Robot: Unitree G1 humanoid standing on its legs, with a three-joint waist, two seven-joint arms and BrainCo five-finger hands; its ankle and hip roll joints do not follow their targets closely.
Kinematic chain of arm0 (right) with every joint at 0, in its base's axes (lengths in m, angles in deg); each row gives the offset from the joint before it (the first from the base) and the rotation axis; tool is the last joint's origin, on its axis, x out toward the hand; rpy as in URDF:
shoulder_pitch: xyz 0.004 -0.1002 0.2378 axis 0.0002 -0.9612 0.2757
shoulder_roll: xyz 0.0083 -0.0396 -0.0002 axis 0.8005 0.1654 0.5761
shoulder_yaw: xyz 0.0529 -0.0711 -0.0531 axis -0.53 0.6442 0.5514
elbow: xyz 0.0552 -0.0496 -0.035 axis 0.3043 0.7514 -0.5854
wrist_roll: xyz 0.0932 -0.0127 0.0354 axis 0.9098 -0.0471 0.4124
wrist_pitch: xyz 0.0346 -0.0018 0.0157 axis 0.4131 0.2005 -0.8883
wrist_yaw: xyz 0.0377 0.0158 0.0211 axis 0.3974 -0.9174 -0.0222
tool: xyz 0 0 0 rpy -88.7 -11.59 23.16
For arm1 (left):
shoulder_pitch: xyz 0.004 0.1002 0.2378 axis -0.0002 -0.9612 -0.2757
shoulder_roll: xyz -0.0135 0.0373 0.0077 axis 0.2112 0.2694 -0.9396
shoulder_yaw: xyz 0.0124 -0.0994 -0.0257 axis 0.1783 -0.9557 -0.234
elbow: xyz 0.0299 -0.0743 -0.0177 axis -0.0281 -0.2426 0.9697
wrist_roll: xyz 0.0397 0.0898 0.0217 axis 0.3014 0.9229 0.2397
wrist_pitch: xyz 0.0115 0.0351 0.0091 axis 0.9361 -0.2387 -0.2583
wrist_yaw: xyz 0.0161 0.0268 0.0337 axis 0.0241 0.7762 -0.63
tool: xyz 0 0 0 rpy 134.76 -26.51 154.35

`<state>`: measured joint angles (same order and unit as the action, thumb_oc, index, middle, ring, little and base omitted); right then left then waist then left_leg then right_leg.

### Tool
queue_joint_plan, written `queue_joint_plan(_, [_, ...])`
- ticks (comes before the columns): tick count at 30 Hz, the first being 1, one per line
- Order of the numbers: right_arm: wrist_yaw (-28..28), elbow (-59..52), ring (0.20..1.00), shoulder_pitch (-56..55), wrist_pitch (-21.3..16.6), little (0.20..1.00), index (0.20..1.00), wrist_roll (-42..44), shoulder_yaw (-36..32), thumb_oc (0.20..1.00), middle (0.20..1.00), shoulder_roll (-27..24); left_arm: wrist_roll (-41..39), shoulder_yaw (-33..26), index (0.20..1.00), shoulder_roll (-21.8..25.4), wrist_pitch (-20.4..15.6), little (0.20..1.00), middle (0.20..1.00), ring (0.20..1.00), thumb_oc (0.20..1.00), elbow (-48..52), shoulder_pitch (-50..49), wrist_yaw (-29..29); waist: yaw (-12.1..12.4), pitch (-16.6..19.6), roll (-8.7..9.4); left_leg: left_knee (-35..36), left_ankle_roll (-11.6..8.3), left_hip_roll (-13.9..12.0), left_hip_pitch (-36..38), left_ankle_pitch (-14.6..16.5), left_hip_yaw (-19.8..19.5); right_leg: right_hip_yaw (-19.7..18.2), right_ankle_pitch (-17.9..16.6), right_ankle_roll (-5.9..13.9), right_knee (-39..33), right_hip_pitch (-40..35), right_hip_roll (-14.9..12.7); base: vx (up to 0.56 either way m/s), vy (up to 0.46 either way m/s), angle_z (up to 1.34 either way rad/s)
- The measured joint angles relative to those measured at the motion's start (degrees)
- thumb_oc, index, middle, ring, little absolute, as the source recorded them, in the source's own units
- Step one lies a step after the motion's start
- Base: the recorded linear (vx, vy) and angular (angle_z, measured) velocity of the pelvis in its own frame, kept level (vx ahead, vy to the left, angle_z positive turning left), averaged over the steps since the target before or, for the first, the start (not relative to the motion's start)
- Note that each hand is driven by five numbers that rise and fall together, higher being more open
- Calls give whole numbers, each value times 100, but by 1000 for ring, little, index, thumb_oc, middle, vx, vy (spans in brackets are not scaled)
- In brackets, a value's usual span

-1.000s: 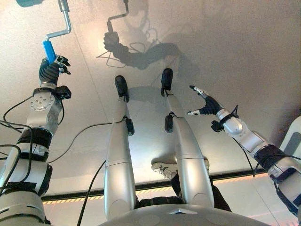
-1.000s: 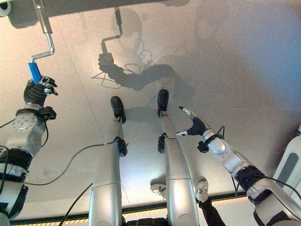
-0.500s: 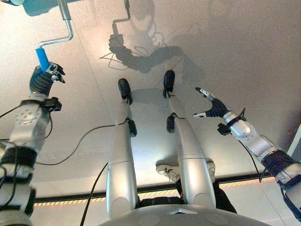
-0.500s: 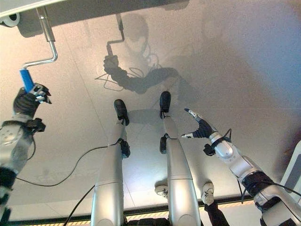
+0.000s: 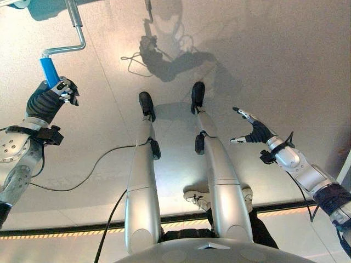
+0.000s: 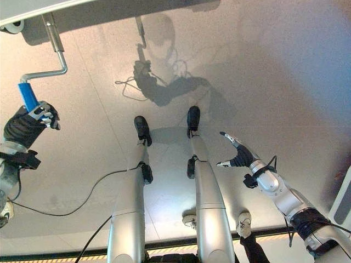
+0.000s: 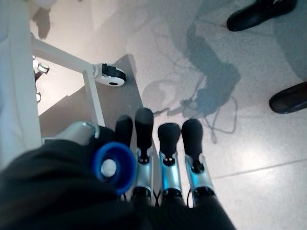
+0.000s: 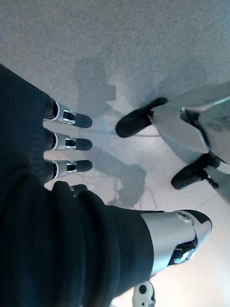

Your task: Raise the hospital bed

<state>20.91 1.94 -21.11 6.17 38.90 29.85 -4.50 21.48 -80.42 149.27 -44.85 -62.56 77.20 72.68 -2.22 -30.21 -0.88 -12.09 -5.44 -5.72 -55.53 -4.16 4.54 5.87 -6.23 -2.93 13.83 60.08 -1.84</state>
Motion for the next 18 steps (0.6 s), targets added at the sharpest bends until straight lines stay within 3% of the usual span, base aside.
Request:
queue_joint_plan(10, [1, 63, 1000, -10, 0, 1000, 1000, -25, -25, 1000, 1000, 44, -249, -30, 200, 83, 163, 200, 200, 200, 200, 353, -133, -1, 0, -1, -1, 7, 0, 0, 19, 0, -17, 46, 27, 0, 51, -6, -12, 0, 0, 0])
queue_joint_plan(18, [-9, 383, 1000, 46, 0, 1000, 1000, -104, 210, 1000, 1000, 115, -706, 237, 200, 499, 191, 200, 200, 200, 200, 600, -129, -2, 2, 0, 2, -10, -1, 8, 20, -1, -74, 95, 29, 2, 52, -43, -25, 0, 0, 0])
